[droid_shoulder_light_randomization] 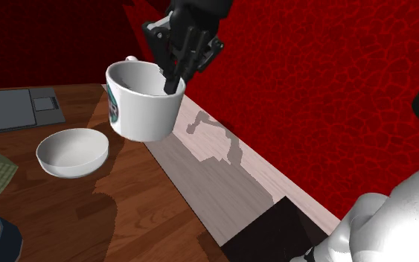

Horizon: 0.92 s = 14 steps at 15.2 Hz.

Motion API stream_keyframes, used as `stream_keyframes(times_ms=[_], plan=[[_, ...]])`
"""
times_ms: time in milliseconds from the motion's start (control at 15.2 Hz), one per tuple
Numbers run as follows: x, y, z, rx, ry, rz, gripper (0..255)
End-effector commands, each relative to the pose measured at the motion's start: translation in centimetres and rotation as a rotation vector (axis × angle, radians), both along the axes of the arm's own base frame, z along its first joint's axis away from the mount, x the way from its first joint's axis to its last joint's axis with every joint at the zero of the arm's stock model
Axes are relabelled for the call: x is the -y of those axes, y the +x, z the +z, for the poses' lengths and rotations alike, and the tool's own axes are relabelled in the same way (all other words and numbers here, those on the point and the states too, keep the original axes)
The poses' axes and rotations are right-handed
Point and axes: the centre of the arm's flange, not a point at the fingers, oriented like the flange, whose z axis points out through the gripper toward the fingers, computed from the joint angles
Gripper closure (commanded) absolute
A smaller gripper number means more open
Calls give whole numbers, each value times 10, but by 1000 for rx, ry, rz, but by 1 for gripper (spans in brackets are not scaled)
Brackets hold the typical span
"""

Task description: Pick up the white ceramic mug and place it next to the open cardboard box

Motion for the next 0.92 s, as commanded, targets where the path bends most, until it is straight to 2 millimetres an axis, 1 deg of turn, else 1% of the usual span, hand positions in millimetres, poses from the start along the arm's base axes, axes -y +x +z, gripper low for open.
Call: stream_keyframes(times_ms=[0, 858], plan=[[-7, -26, -2, 0, 0, -1, 255], [-53, -192, -2, 0, 0, -1, 255]])
